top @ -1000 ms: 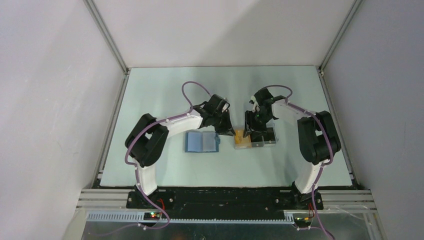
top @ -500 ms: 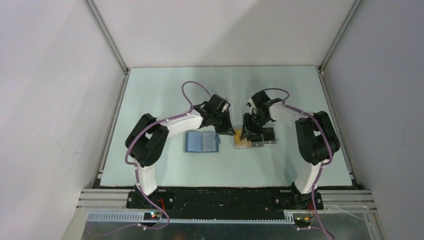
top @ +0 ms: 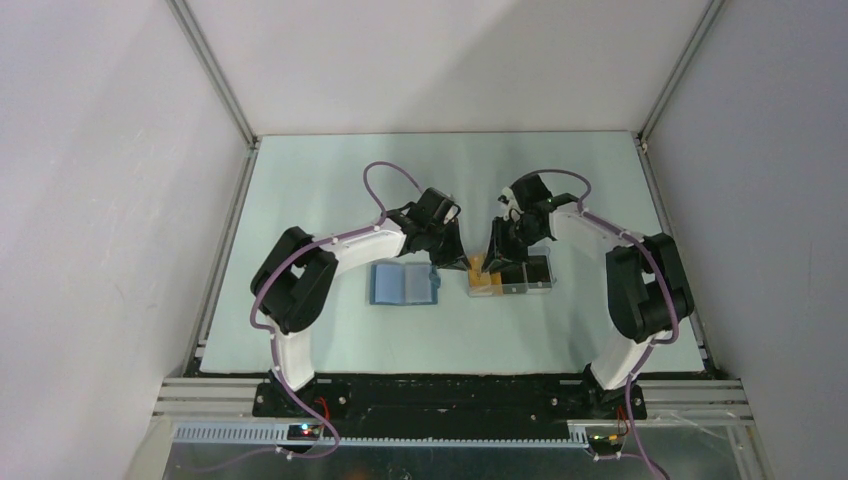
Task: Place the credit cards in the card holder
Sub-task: Pick up the credit card from the storage box.
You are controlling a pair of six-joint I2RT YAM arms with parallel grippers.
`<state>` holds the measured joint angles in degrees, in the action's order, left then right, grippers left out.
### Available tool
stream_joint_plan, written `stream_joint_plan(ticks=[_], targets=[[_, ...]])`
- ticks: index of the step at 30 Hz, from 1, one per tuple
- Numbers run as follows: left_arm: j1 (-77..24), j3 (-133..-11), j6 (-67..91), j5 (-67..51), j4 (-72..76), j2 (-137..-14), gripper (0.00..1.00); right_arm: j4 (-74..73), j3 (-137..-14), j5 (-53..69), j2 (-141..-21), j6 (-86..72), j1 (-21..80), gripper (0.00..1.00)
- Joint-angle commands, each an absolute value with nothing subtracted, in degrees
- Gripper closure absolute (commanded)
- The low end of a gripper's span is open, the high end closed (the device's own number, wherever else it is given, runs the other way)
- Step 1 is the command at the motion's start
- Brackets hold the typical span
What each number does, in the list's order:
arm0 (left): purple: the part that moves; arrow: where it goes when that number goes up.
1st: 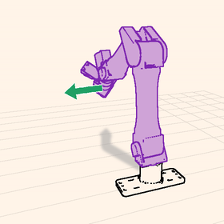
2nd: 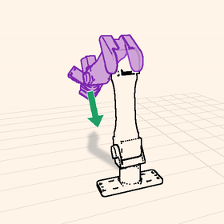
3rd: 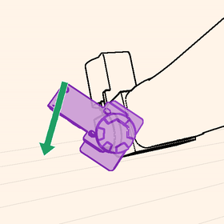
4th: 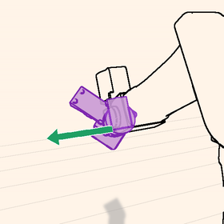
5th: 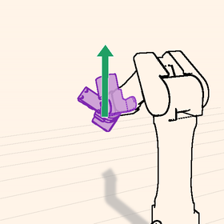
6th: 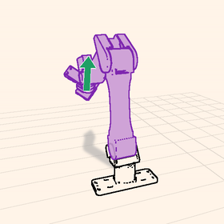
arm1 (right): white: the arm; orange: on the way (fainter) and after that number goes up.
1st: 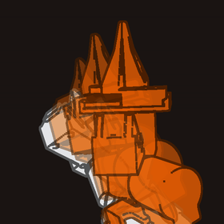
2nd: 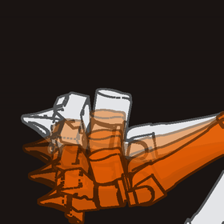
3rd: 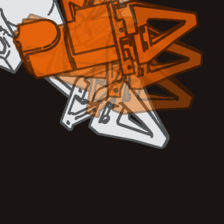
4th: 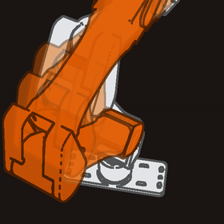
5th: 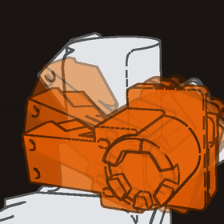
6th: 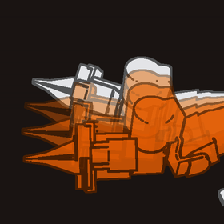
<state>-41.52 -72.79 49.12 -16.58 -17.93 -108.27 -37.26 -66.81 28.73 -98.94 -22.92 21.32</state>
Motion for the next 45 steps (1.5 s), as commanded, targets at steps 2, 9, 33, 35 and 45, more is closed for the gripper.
stream_joint_plan(ticks=[2,9,33,35,45], targets=[[-42.26,-74.15,48.68,-15.93,-17.16,-109.86,1.0,-36.78,-68.9,29.57,-97.43,-23.23,22.61,0.73],[-42.19,-74.18,48.39,-16.14,-17.17,-109.86,1.0,-35.71,-68.91,29.34,-99.25,-22.9,22.89,0.87],[-42.1,-73.09,48.08,-15.9,-17.18,-109.95,1.0,-40.57,-69.08,27.26,-95.7,-17.77,17.61,1.0],[-42.1,-73.1,48.03,-15.93,-17.22,-109.94,1.0,-40.52,-69.08,28.03,-95.44,-17.63,17.5,1.0],[-42.11,-73.21,47.9,-16.08,-17.2,-110.12,1.0,-39.71,-68.24,32.01,-94.98,-17.11,15.07,1.0]])
